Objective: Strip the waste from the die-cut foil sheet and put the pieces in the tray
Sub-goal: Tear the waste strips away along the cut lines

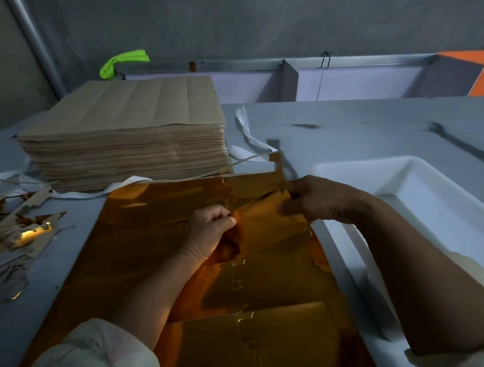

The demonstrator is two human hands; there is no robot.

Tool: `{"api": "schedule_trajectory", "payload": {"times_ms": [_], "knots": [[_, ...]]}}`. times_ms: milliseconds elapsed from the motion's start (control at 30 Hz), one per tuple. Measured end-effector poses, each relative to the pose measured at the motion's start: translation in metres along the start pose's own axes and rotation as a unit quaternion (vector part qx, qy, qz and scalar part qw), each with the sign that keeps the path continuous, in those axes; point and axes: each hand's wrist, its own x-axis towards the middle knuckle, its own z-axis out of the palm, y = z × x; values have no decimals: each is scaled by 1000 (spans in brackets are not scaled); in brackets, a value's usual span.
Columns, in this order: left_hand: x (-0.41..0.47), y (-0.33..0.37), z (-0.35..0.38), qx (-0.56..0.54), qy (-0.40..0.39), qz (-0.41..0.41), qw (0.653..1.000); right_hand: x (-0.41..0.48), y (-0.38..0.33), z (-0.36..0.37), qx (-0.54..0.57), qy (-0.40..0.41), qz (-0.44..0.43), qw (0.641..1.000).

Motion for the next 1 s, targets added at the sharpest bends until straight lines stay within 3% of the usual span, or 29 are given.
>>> {"api": "schedule_trajectory", "payload": {"times_ms": [500, 667, 1000], "knots": [[3, -7, -2, -5, 40, -7, 999, -3, -1, -1, 66, 74, 8, 995], [3, -8, -2, -14, 44, -5, 999, -4, -3, 0, 42, 97, 6, 994], [-1, 0, -5, -76, 61, 10, 995, -2, -4, 0, 62, 101, 20, 993]]}}
